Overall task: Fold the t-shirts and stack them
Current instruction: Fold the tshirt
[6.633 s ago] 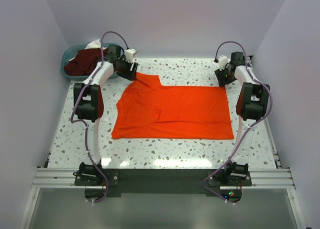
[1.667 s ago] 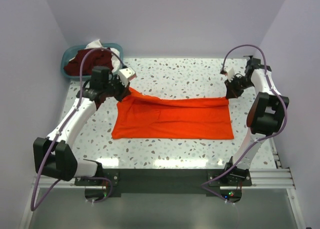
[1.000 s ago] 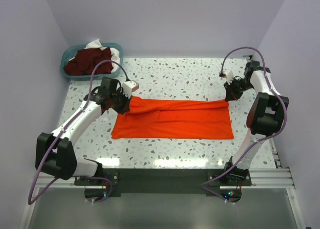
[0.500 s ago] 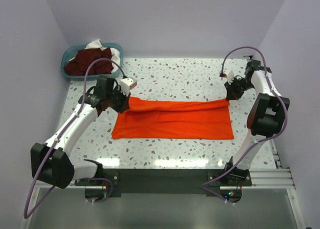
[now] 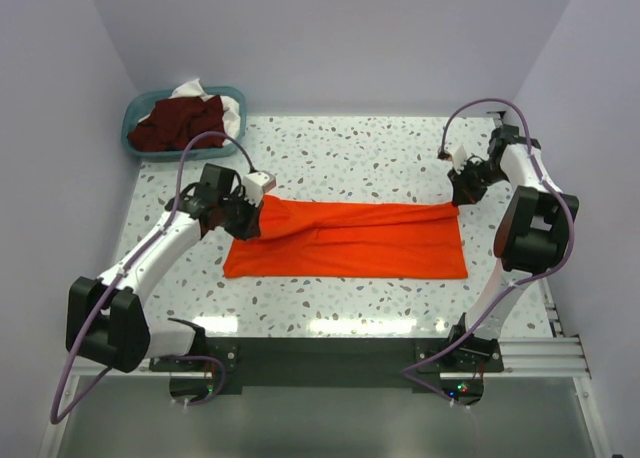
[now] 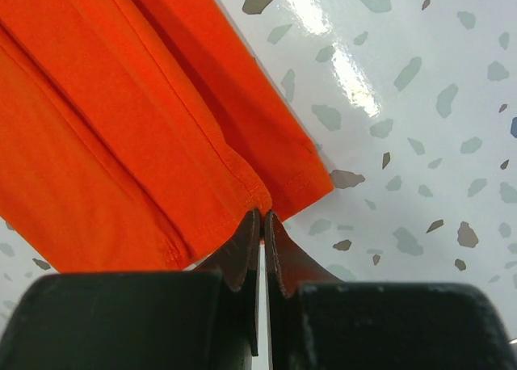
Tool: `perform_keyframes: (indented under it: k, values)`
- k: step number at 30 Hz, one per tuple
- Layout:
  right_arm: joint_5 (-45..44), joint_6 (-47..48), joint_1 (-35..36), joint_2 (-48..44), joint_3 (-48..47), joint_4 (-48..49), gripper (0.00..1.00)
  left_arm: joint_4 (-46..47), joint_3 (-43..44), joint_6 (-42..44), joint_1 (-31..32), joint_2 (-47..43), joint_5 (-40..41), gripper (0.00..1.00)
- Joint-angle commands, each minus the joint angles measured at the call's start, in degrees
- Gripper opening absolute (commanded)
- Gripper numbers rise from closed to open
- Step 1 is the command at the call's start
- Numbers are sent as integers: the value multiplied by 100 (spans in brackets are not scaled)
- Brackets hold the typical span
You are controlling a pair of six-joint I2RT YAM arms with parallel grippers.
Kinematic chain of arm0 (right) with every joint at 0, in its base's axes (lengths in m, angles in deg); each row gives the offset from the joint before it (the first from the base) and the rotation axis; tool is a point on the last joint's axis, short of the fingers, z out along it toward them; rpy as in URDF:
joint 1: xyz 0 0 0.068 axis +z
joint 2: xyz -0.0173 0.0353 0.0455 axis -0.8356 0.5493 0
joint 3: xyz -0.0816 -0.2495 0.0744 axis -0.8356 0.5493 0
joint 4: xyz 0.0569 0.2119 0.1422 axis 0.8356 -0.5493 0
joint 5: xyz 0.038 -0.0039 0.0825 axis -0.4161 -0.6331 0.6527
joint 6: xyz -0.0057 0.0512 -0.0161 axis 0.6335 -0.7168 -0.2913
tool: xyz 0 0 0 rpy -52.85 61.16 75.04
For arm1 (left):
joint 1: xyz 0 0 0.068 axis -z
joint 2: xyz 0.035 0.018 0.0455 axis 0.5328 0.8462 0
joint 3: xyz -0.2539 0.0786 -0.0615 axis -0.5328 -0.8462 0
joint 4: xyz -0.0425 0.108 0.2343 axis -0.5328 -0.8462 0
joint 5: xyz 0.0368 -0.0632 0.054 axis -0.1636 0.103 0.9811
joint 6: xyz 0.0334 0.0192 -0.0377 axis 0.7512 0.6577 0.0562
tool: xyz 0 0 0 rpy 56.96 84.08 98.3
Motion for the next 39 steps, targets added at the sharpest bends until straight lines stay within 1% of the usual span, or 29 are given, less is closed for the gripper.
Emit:
perform_keyframes:
  k: [1,5,9,18,21,27,31,34,36,37,38,39]
  values:
    - [64,131,-37,-351,-114,188,0,68,75,-126,25,-205,-154,0]
    - [73,131,-37,-342,-316,109,0,-11,295,-73,25,-460,-278,0]
    - [73,140,-28,-307,-316,100,0,-230,409,-213,69,-443,-391,0]
    - [38,228,-28,-369,0,205,0,-310,24,-293,271,-504,-418,0]
    - [3,280,-28,-360,88,197,0,-257,-3,-223,280,-434,-130,0]
    - [-208,535,-28,-465,378,293,0,-372,40,-21,272,-162,152,0]
    - [-366,658,-37,-456,431,363,0,-407,67,94,271,-83,250,0]
    - [-489,808,-28,-456,501,399,1,-407,32,243,280,-30,162,0]
    - [-516,913,-37,-448,501,259,12,-389,-38,366,280,23,-4,0]
    - [-542,983,-37,-456,492,128,23,-380,-65,497,280,84,-101,0]
    - [-551,984,-28,-465,484,48,27,-372,-74,577,280,137,-189,0]
    - [-577,1062,-37,-483,475,-23,34,-398,-83,664,298,250,-372,0]
